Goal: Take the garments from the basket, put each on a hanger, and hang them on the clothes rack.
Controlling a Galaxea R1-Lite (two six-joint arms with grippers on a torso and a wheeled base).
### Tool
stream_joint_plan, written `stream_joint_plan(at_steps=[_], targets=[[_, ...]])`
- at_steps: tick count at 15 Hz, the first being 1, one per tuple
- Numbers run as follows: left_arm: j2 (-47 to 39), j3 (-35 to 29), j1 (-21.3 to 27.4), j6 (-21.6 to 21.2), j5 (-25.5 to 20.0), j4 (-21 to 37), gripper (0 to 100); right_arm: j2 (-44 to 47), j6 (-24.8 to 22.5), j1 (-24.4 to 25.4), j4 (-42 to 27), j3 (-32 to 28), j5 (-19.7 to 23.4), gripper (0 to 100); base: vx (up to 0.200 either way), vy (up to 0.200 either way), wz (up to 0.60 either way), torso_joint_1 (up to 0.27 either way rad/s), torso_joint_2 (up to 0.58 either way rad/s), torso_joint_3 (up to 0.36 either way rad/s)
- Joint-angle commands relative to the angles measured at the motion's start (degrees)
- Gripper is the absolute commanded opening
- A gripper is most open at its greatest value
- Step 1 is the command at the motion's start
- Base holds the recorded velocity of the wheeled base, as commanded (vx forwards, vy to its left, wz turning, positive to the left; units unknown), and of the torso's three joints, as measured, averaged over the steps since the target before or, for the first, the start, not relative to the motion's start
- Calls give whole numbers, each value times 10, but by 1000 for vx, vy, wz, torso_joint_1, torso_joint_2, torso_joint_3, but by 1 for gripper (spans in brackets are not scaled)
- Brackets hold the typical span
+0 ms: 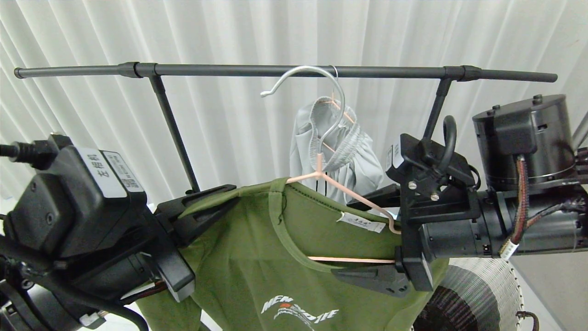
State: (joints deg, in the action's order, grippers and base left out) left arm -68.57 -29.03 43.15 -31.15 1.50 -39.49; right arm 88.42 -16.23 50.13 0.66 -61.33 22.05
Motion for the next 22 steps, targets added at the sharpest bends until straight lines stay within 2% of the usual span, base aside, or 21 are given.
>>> stream_joint_plan(at_steps=[1, 7, 10, 11, 15, 17, 22], targets=[[-1, 0, 0, 0, 0, -1, 0, 8, 0, -1, 0, 0, -1, 0, 0, 0, 0, 0, 0, 0], [-2, 3, 0, 0, 1, -1, 0, 11, -6, -10, 7, -5, -17, 0, 0, 0, 0, 0, 0, 0], [-2, 2, 0, -1, 1, -1, 0, 8, -29, -14, 27, -10, -24, 0, 0, 0, 0, 0, 0, 0], [-2, 2, 0, -1, 1, -1, 100, 4, -36, -14, 26, -11, -26, 0, 0, 0, 0, 0, 0, 0], [2, 5, -2, 5, 1, -1, 100, -21, -87, -29, 16, -12, -27, 0, 0, 0, 0, 0, 0, 0], [7, 11, -6, 6, 2, -1, 100, -43, -125, -55, -22, -13, -27, 0, 0, 0, 0, 0, 0, 0], [22, 28, -10, 27, 2, -9, 100, -92, -129, -132, -92, -13, -51, 0, 0, 0, 0, 0, 0, 0]])
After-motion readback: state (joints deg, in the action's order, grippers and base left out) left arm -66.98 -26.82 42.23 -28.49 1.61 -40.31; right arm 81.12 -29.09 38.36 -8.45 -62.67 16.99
